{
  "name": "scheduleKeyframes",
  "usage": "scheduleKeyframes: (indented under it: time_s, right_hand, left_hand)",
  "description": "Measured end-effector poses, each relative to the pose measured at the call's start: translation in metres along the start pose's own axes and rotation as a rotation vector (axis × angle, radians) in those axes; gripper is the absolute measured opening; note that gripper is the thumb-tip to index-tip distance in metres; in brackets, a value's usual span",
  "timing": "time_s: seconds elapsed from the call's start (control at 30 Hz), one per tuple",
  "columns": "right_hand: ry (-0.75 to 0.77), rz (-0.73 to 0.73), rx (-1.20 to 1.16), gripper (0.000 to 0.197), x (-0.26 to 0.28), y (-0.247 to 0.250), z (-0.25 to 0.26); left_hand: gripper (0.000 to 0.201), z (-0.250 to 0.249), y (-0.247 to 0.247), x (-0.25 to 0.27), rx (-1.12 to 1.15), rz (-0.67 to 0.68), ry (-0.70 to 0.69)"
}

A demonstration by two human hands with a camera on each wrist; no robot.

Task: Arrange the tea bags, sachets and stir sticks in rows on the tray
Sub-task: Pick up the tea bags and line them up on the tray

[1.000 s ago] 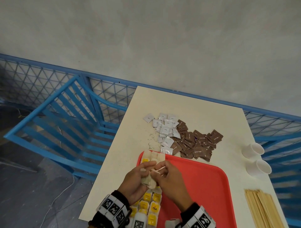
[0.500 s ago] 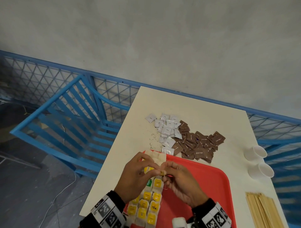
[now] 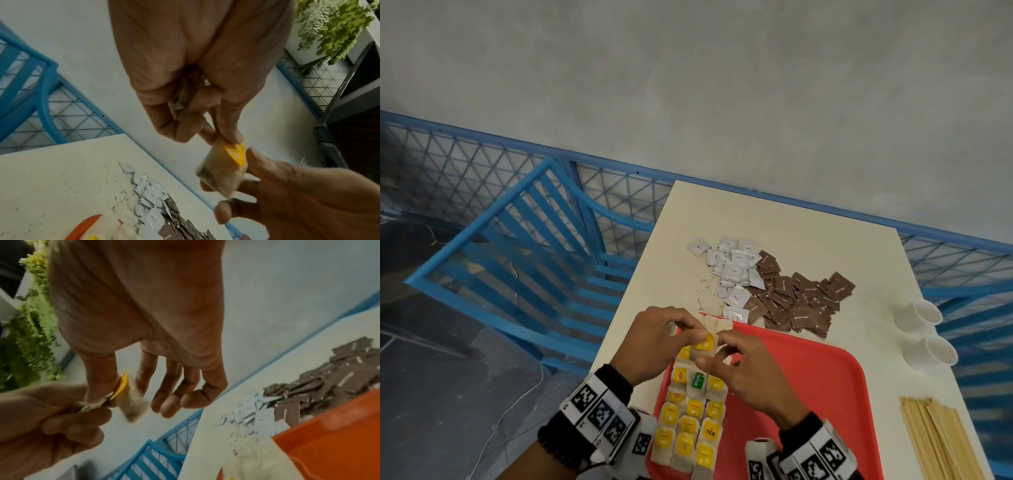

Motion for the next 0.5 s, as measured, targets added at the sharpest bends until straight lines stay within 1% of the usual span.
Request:
scheduleKeyframes:
  time_s: [0.07, 0.13, 0.17, 0.23, 0.33, 0.43, 0.5]
  right_hand:
    - [0.006, 0.011, -0.021, 0.011, -0.002, -0.003, -0.002]
    - [0.009, 0.021, -0.063, 0.023, -0.003, -0.005, -0.001]
    - [0.002, 0.015, -0.067, 0.028, -0.005, -0.007, -0.001]
    - [-0.046, 0.002, -0.055, 0.032, -0.008, -0.012, -0.008]
    - [-0.219, -0.011, -0.033, 0.038, -0.010, -0.030, -0.036]
    - [-0.398, 0.011, 0.002, 0.042, -0.007, -0.060, -0.063]
    - [-0.481, 0.033, -0.010, 0.045, -0.005, -0.082, -0.074]
  left_hand:
    - [0.003, 0.001, 0.002, 0.000, -0.020, 0.016, -0.010]
    - [0.005, 0.003, 0.003, -0.001, -0.003, 0.034, -0.004]
    - [0.005, 0.006, 0.004, -0.001, 0.009, 0.030, 0.004]
    - [0.005, 0.014, 0.006, 0.001, -0.005, -0.017, 0.036]
    - [0.006, 0.035, 0.011, 0.014, 0.030, -0.105, 0.158]
    - [0.012, 0.059, 0.020, 0.038, 0.144, -0.131, 0.334]
    - [0.013, 0.072, 0.027, 0.053, 0.181, -0.135, 0.417]
Point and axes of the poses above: each hand's wrist, its own x-axis away from the middle knuckle, its own y-axis out of the back of the hand, z = x × y, the point moved 1 cm from there along -x, towards the middle knuckle, and after that the axes turned 9 degrees about x, right-handed, at the moved point
